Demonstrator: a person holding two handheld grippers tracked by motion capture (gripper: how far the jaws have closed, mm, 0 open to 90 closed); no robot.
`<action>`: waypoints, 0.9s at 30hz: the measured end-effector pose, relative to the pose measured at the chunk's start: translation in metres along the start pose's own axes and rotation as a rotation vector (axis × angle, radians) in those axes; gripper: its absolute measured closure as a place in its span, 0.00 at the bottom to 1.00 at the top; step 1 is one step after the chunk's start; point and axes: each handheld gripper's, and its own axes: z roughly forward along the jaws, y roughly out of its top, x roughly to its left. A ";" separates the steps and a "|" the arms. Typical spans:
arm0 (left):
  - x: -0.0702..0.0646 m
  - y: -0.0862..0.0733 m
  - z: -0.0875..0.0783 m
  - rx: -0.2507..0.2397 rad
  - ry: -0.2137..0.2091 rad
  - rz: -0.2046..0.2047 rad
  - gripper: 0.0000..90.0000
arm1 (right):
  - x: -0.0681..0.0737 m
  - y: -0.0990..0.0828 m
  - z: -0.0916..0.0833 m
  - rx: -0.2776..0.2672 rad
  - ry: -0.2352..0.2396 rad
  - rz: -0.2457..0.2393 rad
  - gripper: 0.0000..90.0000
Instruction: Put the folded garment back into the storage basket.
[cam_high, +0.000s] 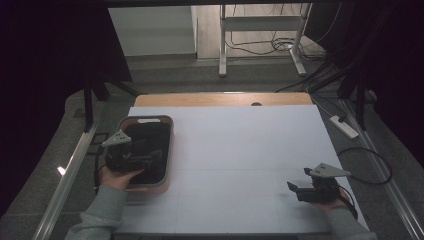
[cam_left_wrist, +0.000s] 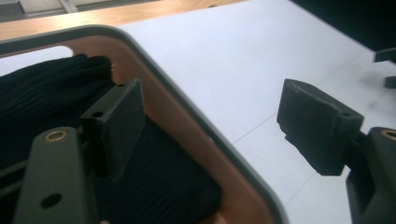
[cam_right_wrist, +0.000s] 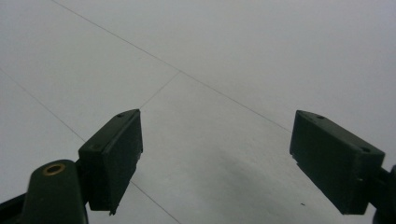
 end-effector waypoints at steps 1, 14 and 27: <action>-0.002 -0.001 -0.001 -0.001 -0.001 0.002 0.25 | 0.000 0.000 0.000 -0.002 0.000 -0.001 0.20; -0.019 -0.015 -0.009 -0.006 -0.044 0.014 0.25 | 0.001 0.001 -0.002 -0.023 -0.001 -0.004 0.19; -0.041 -0.035 -0.013 -0.021 -0.082 0.042 0.25 | 0.001 0.002 -0.003 -0.034 -0.005 -0.002 0.19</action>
